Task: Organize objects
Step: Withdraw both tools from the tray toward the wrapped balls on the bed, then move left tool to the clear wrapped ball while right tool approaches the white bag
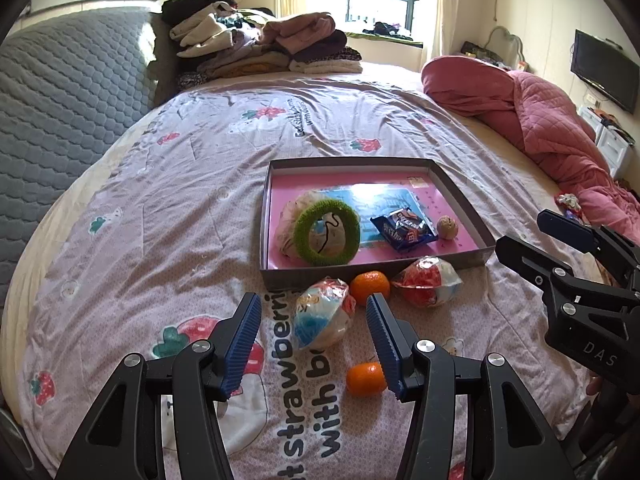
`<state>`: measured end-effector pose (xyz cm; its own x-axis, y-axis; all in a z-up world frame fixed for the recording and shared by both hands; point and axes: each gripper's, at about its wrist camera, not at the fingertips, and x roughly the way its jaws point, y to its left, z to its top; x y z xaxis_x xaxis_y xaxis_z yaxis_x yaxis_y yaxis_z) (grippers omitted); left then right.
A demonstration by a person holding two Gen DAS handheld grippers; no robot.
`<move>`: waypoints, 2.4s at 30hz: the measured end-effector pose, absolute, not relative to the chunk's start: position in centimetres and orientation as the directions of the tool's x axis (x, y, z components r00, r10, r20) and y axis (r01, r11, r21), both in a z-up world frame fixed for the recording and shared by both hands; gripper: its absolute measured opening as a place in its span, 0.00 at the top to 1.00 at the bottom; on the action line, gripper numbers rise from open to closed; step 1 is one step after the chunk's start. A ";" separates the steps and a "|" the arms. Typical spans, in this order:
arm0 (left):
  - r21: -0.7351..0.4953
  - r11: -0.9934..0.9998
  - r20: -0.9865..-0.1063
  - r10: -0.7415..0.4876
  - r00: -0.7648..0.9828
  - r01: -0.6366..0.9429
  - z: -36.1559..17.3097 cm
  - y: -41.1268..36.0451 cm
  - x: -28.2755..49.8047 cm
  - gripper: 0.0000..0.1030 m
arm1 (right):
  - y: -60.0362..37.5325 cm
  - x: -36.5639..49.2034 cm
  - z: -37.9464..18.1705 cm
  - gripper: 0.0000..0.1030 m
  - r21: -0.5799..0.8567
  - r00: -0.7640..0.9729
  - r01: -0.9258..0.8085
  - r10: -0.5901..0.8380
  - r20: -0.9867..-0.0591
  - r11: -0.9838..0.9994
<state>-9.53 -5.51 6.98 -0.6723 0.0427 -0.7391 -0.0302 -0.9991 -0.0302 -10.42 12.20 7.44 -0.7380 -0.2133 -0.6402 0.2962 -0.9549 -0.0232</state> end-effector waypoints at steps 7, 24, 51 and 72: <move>-0.032 -0.999 -0.743 0.043 -0.668 -0.028 6.4 -5.5 -8.7 0.45 | 12.2 -9.4 6.9 0.35 -0.025 -0.734 0.298 -0.212 -0.645 -0.954; -0.018 -0.999 -0.756 0.047 -0.653 -0.051 4.7 -4.5 -6.7 0.45 | 12.8 -7.5 5.8 0.35 -0.033 -0.731 0.289 -0.199 -0.652 -0.957; -0.041 -0.998 -0.777 0.064 -0.626 -0.052 1.6 -5.0 -6.5 0.45 | 12.9 -7.5 2.2 0.35 -0.042 -0.700 0.292 -0.183 -0.691 -0.956; -0.050 -0.998 -0.806 0.066 -0.589 -0.044 -1.1 -5.3 -9.9 0.45 | 13.0 -11.3 -1.2 0.35 -0.028 -0.652 0.295 -0.180 -0.736 -0.955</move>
